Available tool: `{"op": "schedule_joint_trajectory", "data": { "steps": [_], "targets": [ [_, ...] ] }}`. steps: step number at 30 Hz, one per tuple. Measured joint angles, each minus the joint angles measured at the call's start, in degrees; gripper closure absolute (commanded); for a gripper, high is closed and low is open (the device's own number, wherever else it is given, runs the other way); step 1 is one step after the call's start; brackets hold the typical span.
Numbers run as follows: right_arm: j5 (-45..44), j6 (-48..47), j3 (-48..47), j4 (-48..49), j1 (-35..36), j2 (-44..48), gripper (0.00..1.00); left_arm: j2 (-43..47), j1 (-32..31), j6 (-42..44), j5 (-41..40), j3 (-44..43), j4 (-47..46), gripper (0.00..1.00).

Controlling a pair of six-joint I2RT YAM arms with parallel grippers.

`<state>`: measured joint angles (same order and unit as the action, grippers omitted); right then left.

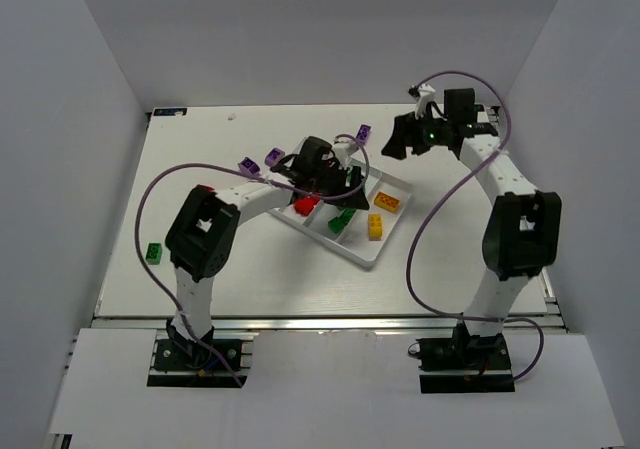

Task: Sort the legos into containers by color

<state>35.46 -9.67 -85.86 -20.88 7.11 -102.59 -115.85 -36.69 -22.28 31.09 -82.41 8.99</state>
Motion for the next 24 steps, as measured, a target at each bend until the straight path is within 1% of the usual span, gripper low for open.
{"op": "schedule_joint_trajectory", "data": {
  "steps": [2,4,5,6,8,10,12,14,17,24],
  "targets": [
    [-1.88,3.93,-6.95,-0.07,0.42,-5.57,0.11,5.27,1.03,-0.63,-3.72,3.52,-0.28,0.27],
    [-4.33,7.43,-12.87,-0.13,0.90,-10.49,0.11,12.11,2.80,-1.42,-7.74,8.02,-0.42,0.22],
    [-5.60,8.90,-14.97,-0.11,1.31,-12.33,0.11,15.37,3.82,-1.86,-9.90,9.94,-0.55,0.19],
    [-6.99,10.29,-17.11,-0.39,1.86,-14.19,0.11,18.71,4.87,-2.23,-12.15,11.91,-0.68,0.12],
    [-9.73,12.79,-22.14,-1.18,3.23,-18.23,0.10,25.44,7.08,-3.30,-16.65,15.74,-0.87,0.05],
    [-12.22,14.86,-28.35,-2.08,4.74,-22.82,0.11,31.47,9.16,-4.76,-21.44,19.80,-1.36,0.05],
    [-15.69,16.94,-34.67,-2.27,6.16,-27.41,0.13,36.04,10.32,-6.32,-25.42,23.06,-1.46,0.04],
    [-19.17,18.18,-38.88,-2.10,7.52,-31.08,0.18,39.56,10.71,-7.82,-28.65,26.36,-1.46,0.04],
    [-25.09,19.56,-40.24,-0.68,9.18,-34.05,0.24,42.49,10.71,-9.70,-31.78,30.01,-0.59,0.04],
    [-37.31,22.36,-41.75,2.14,11.06,-39.50,0.30,46.56,10.71,-12.55,-36.37,34.56,3.50,0.04]
  ]
}}
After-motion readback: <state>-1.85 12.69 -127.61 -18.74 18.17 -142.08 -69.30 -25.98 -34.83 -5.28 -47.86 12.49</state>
